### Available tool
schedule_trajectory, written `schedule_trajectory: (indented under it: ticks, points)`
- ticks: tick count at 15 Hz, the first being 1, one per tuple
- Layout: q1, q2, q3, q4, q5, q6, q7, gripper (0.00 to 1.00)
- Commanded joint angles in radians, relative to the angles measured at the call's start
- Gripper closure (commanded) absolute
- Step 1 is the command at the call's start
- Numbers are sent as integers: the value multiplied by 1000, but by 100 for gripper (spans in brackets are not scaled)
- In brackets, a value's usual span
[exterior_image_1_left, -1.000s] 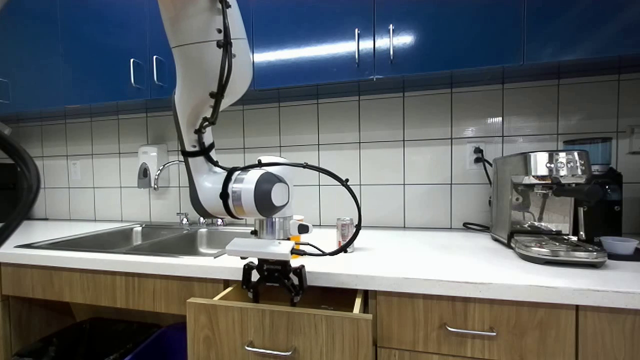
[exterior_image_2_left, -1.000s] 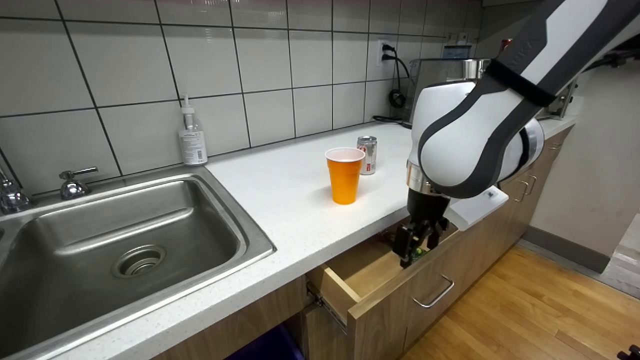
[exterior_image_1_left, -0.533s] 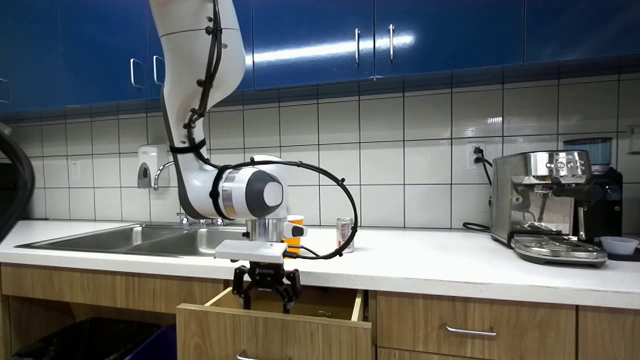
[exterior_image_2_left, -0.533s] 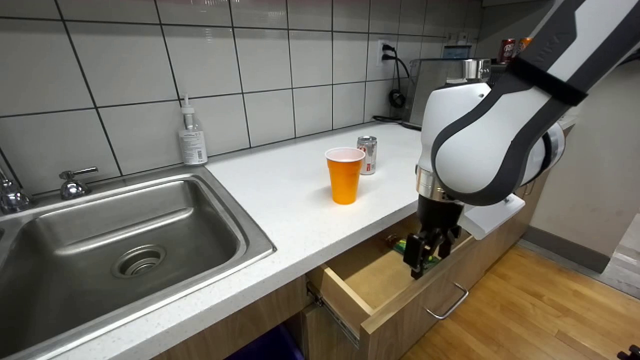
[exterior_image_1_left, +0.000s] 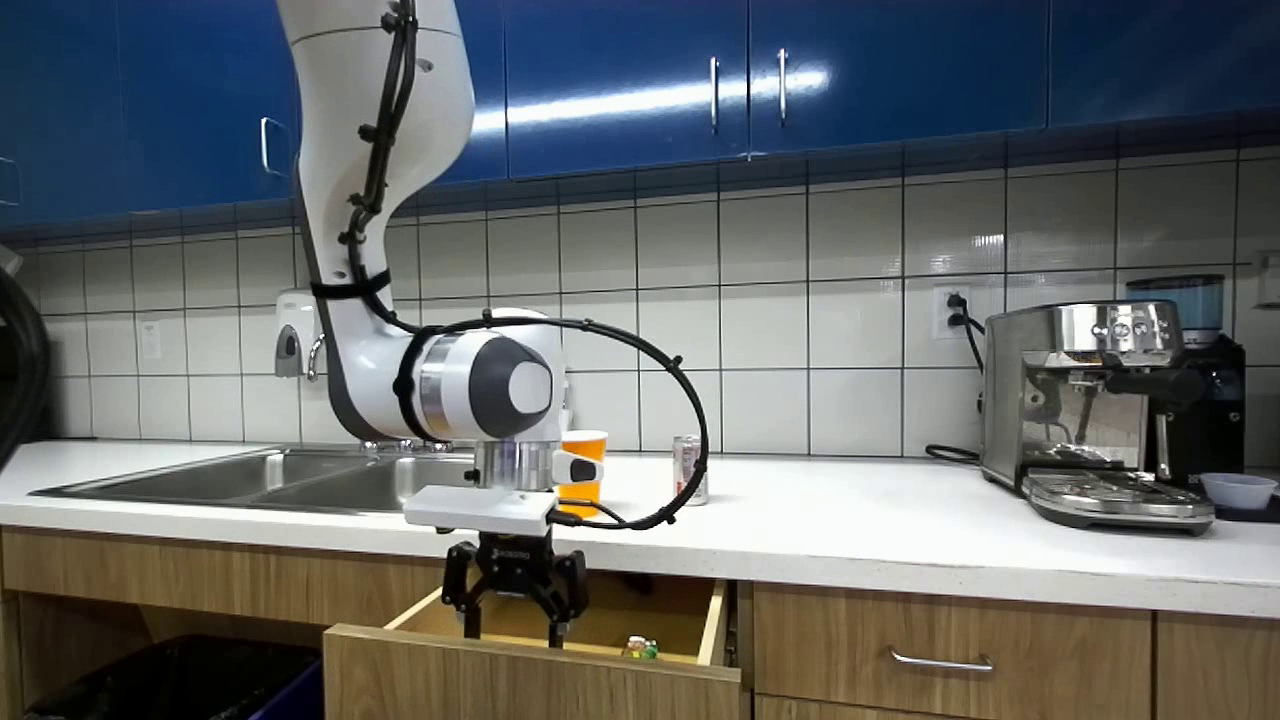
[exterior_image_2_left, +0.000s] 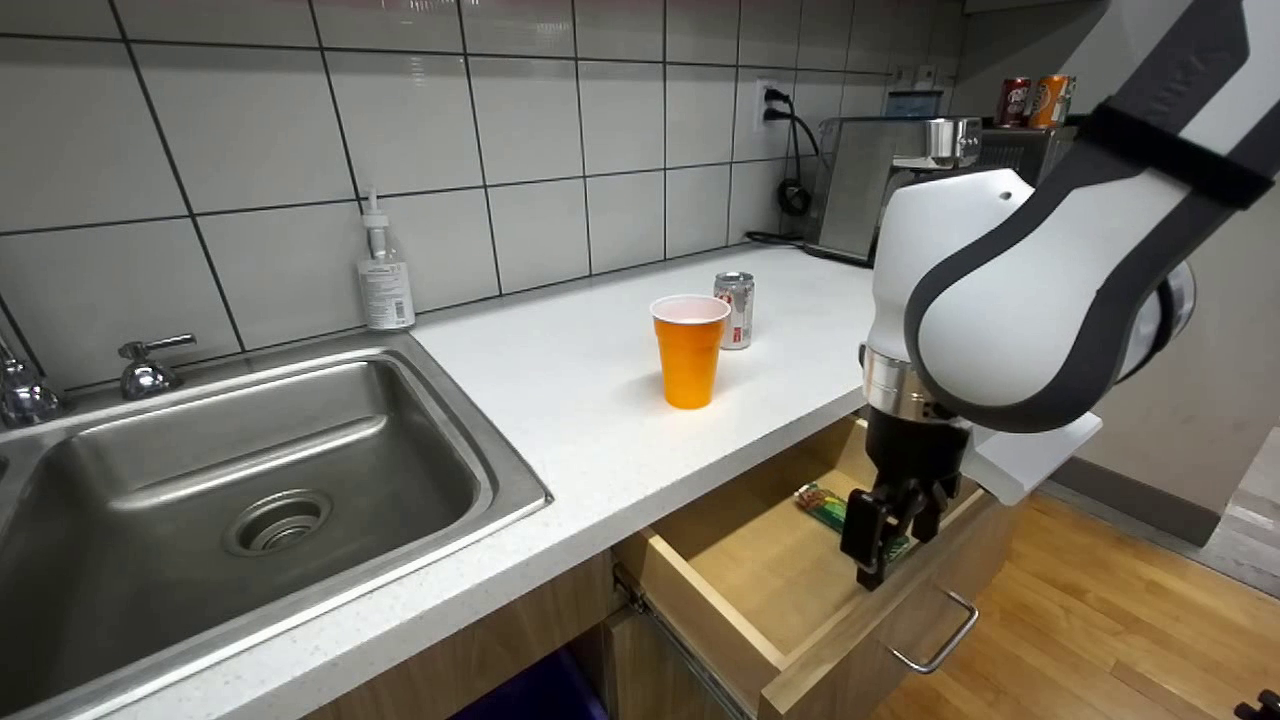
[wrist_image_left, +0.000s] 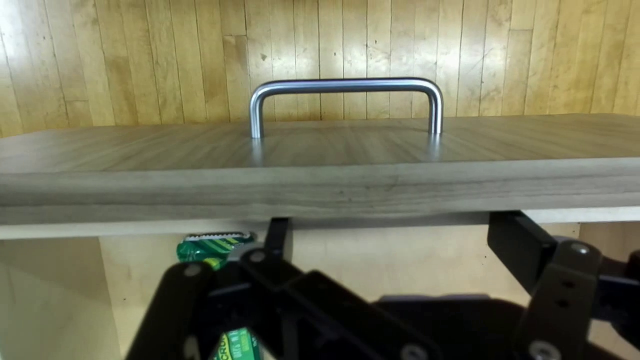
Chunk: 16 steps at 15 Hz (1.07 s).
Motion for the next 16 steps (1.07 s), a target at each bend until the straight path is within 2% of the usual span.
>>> schedule_trajectory:
  ticks: [1, 9, 16]
  points:
    - [17, -69, 20, -86, 32, -17, 38, 0]
    - [26, -107, 26, -133, 67, -17, 39, 0]
    - [41, -143, -30, -96, -42, -52, 137, 0]
